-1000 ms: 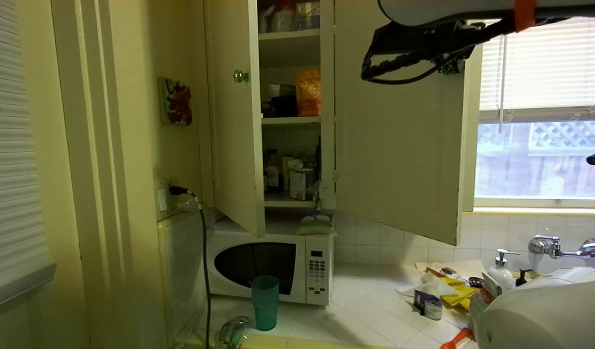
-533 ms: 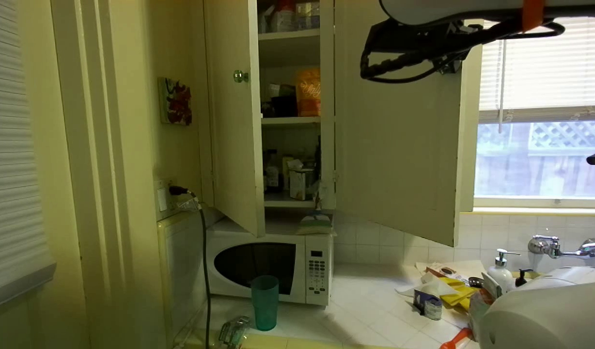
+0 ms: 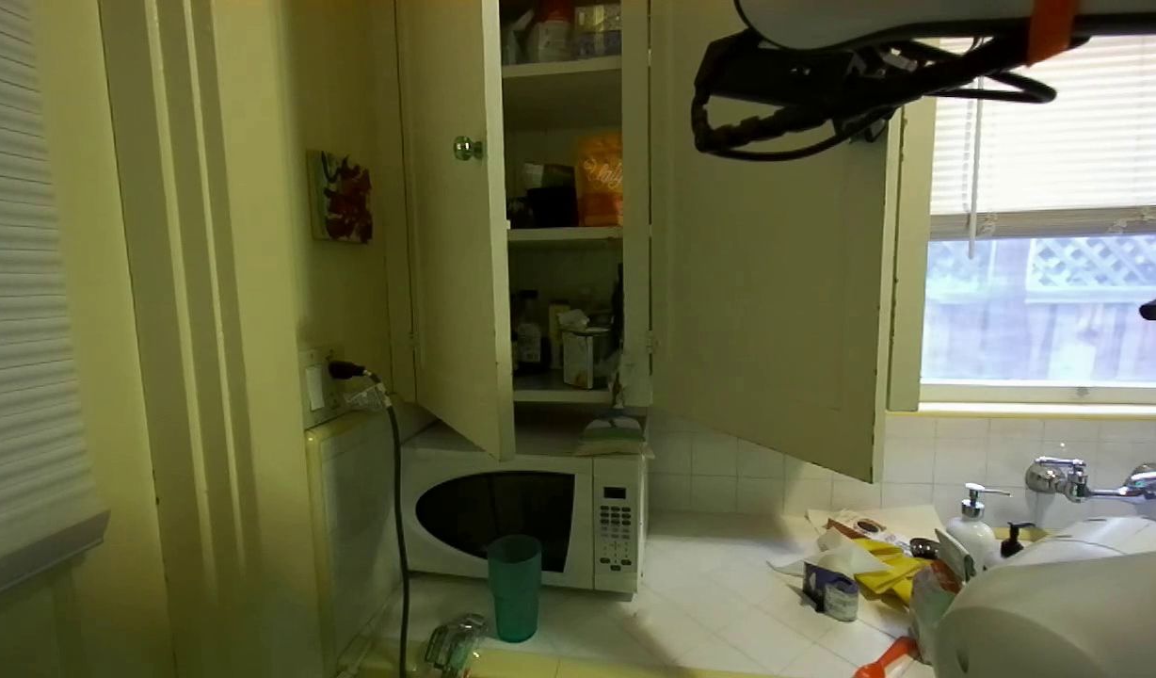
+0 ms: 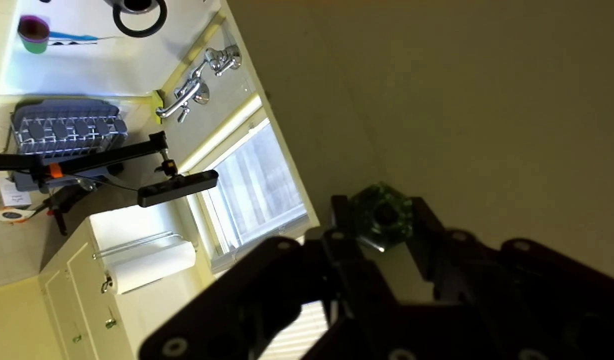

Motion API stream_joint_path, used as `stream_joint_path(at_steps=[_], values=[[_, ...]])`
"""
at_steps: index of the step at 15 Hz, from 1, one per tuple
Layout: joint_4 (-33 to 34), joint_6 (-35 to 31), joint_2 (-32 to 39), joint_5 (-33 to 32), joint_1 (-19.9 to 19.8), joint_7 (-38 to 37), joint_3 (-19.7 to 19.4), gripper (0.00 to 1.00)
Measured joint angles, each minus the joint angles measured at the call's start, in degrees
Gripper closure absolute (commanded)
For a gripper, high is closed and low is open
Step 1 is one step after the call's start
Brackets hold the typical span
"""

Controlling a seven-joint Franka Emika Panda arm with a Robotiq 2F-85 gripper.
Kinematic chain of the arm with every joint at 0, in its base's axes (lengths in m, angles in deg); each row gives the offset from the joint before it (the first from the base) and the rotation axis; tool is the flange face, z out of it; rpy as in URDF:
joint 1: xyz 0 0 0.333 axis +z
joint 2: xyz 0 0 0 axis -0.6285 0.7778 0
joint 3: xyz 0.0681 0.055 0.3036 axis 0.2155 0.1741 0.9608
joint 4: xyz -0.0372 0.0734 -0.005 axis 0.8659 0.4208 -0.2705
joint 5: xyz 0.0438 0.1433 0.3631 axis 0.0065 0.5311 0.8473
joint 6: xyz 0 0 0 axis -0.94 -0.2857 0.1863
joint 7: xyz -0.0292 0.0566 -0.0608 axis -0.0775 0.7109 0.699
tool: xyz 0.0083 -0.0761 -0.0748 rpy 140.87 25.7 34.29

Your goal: Open the cabinets

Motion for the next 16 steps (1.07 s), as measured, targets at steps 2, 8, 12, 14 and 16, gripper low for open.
stream_joint_path(at_steps=[2,8,12,14,16], values=[[-0.11,-0.01,-0.11,0.00,0.45,-1.53,0.25,0.92],[-0.59,-0.13,-0.56,0.00,2.00,-6.11,1.14,0.92],[-0.90,-0.38,-0.86,0.00,2.93,-8.87,1.51,0.92],[-0.94,-0.38,-0.89,0.00,3.35,-10.22,1.72,0.92],[-0.98,-0.38,-0.89,0.00,3.66,-11.61,2.05,0.92]])
